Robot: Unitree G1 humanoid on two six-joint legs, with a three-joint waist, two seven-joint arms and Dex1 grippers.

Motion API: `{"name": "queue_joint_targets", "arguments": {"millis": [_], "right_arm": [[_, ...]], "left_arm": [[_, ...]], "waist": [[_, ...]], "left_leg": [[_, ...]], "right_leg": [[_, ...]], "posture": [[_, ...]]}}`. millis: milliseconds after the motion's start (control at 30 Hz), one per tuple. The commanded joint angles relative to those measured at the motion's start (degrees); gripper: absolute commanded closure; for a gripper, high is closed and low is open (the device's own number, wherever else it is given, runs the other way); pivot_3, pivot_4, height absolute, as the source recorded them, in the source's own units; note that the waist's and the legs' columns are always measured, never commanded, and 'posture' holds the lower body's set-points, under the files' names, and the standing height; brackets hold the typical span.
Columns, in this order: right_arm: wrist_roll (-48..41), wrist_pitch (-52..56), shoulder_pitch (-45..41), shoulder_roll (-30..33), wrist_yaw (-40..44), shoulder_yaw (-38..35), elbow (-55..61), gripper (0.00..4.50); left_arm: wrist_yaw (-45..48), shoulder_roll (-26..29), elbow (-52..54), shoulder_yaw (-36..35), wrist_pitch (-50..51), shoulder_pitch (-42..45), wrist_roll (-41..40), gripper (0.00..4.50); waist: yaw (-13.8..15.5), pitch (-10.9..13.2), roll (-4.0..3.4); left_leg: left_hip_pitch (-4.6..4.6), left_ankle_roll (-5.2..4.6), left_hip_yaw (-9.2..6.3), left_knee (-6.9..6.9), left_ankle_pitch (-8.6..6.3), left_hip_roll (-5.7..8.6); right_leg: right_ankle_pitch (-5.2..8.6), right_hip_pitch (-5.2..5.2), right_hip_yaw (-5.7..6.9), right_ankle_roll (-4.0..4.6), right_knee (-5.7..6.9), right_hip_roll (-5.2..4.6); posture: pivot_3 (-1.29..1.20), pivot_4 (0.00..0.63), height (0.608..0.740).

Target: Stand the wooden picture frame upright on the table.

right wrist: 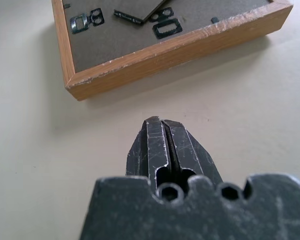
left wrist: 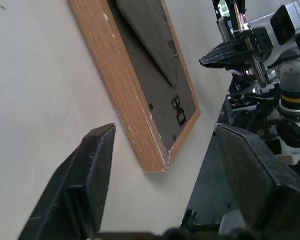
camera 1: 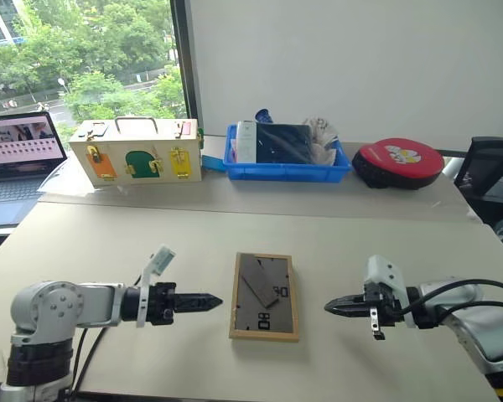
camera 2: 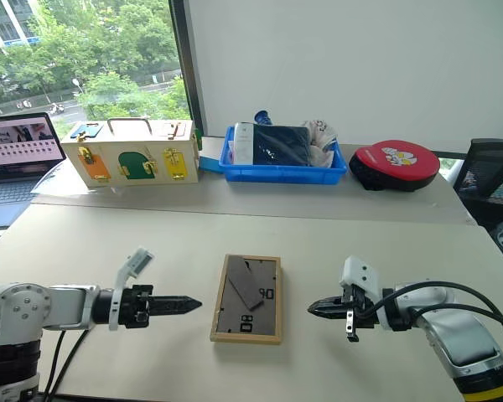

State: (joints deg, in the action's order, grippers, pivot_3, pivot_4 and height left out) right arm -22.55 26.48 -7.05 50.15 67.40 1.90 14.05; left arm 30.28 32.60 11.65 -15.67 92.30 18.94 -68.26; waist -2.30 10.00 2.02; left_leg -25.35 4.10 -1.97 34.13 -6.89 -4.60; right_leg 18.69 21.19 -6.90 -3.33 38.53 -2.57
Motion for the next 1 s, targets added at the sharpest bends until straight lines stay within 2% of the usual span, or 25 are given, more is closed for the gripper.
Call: {"name": "queue_joint_targets", "arguments": {"millis": [33, 100, 300, 633, 833, 1000], "right_arm": [[-0.2, -1.5, 0.3, -0.7, -0.9, -0.9, 0.9, 4.5], [0.1, -1.6, 0.2, -1.1, -1.2, -0.5, 1.0, 4.5], [1.0, -1.8, -4.6, -6.9, -3.4, 3.3, -0.6, 4.5], [1.7, -0.2, -7.9, -10.4, -5.0, 5.9, -0.9, 4.5], [1.7, -0.6, -7.4, -11.1, -6.1, 6.1, -0.6, 4.5], [0.2, -0.9, -8.9, -7.5, -5.2, 0.5, -3.6, 4.5]], "left_arm": [[-7.8, -1.4, -1.0, 0.2, 0.2, 0.2, -7.2, 0.03], [-10.6, -1.5, -0.5, 1.3, 0.2, -0.2, -9.5, 0.03], [-23.1, -12.5, -7.3, 1.7, 0.2, 1.9, -9.0, 0.03], [-33.4, -21.2, -11.7, -0.4, -1.4, 4.0, -13.9, 0.03], [-38.1, -20.7, -11.9, 0.6, -3.1, 3.7, -18.7, 0.03], [-38.7, -13.1, -11.8, 0.8, -3.6, 2.1, -23.2, 0.03]], "waist": [[-0.2, 0.0, 0.0], [-0.3, 0.0, 0.0], [0.0, 0.0, 0.0], [1.3, -0.2, -0.15], [1.4, -0.2, -0.15], [1.1, -0.2, -0.15]], "left_leg": [[0.0, 0.0, -0.01, 0.0, 0.0, 0.0], [0.02, 0.0, -0.02, 0.0, 0.0, 0.0], [0.07, 0.0, -0.03, 0.12, 0.0, 0.04], [0.14, -0.01, -0.16, 0.37, 0.0, 0.19], [0.12, -0.04, -0.19, 0.35, -0.03, 0.19], [0.12, -0.04, -0.19, 0.29, -0.03, 0.19]], "right_leg": [[0.0, 0.0, 0.0, 0.0, 0.01, 0.0], [0.0, 0.01, -0.01, 0.01, 0.04, 0.02], [-0.03, -0.1, -0.01, -0.03, 0.05, 0.0], [-0.07, -0.41, -0.02, -0.12, -0.02, -0.05], [-0.07, -0.41, -0.01, -0.12, -0.07, -0.05], [-0.07, -0.37, -0.03, -0.12, -0.07, -0.04]], "posture": [[0.0, 0.15, 0.726], [0.0, 0.15, 0.726], [0.0, 0.15, 0.726], [0.0, 0.15, 0.726], [0.0, 0.15, 0.726], [0.0, 0.15, 0.726]]}}
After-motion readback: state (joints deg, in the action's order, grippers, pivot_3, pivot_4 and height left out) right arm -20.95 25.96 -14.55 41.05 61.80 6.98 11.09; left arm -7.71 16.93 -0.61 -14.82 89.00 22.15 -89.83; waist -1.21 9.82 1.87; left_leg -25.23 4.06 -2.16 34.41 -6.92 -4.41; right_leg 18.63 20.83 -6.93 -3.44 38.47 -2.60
